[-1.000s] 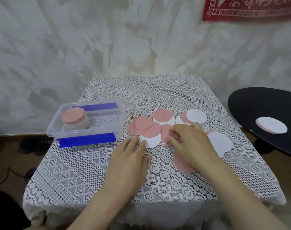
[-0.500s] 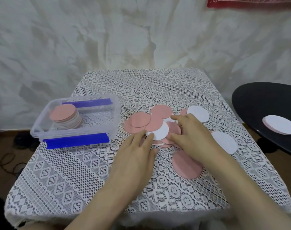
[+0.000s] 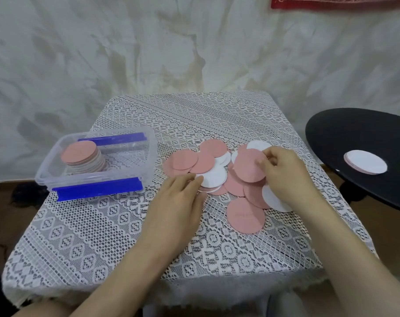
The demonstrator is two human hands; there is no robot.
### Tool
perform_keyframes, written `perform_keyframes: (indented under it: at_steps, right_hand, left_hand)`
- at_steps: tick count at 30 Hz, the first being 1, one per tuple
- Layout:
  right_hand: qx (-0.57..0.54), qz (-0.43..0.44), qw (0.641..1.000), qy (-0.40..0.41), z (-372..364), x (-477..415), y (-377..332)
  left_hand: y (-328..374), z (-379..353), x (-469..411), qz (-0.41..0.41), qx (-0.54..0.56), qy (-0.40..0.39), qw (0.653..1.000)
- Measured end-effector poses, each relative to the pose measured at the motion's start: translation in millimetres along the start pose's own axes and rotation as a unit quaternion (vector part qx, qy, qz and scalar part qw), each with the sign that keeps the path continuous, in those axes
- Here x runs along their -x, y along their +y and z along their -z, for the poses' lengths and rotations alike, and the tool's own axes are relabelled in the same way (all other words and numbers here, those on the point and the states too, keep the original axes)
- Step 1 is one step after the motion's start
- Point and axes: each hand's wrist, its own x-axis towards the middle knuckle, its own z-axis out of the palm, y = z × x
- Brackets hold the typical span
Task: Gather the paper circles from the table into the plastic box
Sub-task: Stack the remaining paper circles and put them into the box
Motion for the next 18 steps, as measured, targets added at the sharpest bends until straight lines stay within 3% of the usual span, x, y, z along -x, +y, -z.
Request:
perform_keyframes:
  at_steps: [2, 5, 9, 13, 18]
  right_hand:
    - [-0.074, 0.014, 0.997, -0.031, 4, 6, -4]
    - [-0.166, 0.018, 0.974, -0.151, -5, 27, -20]
    - [-0.152, 0.046, 0.962, -0.222, -29, 38, -32]
    - [-0.155, 0.046, 0.963, -0.214, -40, 37, -37]
    - [0.008, 0.085, 0.986, -0.146, -48, 26, -35]
  left_hand:
    - [0, 5, 1, 0.004, 0.036, 0.010, 0.999]
    - [1, 13, 5, 0.021, 0.108, 0.016, 0.994]
    - [-1, 19, 9, 0.072, 0.201, 0.020, 0.977]
    - [-12, 18, 10, 0.093, 0.216, 0.027, 0.972]
    - [-26, 21, 12, 0.114, 0.222, 0.022, 0.968]
